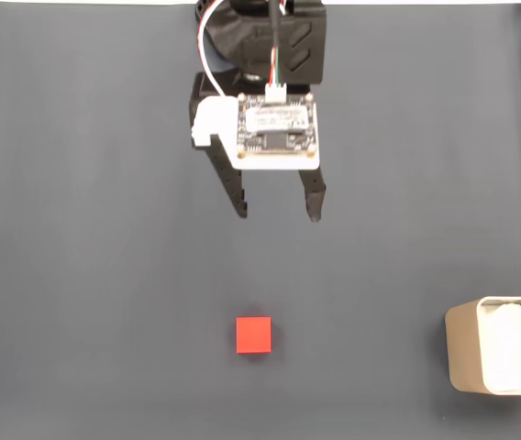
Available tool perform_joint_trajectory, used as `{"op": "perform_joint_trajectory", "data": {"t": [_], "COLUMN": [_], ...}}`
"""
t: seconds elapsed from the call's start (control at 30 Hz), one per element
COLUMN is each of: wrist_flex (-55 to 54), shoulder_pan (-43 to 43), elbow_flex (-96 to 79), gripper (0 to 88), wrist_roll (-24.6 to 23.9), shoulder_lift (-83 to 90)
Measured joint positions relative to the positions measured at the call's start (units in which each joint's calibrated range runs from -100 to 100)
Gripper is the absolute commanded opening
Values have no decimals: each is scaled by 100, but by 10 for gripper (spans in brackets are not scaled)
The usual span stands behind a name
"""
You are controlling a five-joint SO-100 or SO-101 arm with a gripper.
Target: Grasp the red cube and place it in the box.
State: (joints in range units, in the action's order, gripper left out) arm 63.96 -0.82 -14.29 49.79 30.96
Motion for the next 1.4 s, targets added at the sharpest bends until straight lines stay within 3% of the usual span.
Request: {"op": "perform_joint_trajectory", "data": {"t": [0.3, 1.4], "wrist_flex": [-350, -2108], "shoulder_pan": [-45, -312], "elbow_flex": [0, -136], "gripper": [327, 379], "wrist_roll": [0, 181], "shoulder_lift": [-469, -2822]}}
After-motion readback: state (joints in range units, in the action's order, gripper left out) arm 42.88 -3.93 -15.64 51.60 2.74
